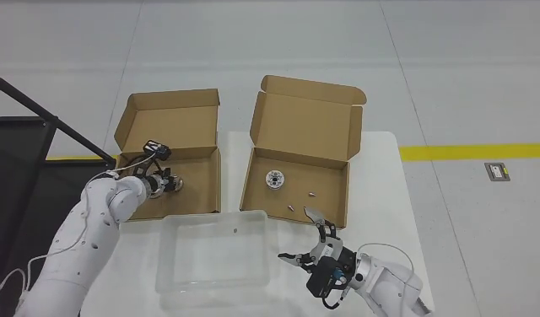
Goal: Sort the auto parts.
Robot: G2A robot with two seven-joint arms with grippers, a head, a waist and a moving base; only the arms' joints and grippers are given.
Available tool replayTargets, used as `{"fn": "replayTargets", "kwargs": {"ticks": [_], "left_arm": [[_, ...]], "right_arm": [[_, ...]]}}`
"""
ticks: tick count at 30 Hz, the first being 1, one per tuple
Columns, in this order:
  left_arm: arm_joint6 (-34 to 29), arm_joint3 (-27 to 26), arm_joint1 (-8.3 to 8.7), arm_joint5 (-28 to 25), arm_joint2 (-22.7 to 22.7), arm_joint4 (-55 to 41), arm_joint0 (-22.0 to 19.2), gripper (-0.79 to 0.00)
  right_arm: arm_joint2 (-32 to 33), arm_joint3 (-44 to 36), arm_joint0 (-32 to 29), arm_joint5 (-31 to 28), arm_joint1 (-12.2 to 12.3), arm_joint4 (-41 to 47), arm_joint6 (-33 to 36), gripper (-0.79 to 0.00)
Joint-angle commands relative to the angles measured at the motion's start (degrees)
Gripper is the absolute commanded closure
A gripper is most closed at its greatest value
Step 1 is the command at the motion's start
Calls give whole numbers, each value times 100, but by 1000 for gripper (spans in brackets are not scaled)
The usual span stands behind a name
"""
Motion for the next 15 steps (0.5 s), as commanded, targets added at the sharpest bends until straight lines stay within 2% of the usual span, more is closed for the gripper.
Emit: {"fn": "replayTargets", "kwargs": {"ticks": [1, 6, 7, 8, 9, 15], "left_arm": [[32, -354, 93, -185, -243, -82, 200, -345], [-32, -1359, 337, -847, -926, -518, 906, -369], [-62, -1580, 388, -1030, -1079, -634, 1082, -385], [-120, -1779, 438, -1235, -1235, -799, 1259, -465], [-182, -1967, 488, -1395, -1406, -937, 1416, -493], [-495, -2920, 718, -2207, -2255, -1832, 2312, -545]], "right_arm": [[0, 0, 0, -1, 0, 0, 0, -785], [0, 0, 0, -1, 0, 0, 0, -785], [0, 0, 0, -1, 0, 0, 0, -785], [0, 0, 0, -1, 0, 0, 0, -785], [0, 0, 0, -1, 0, 0, 0, -785], [0, 0, 0, -1, 0, 0, 0, -785]]}}
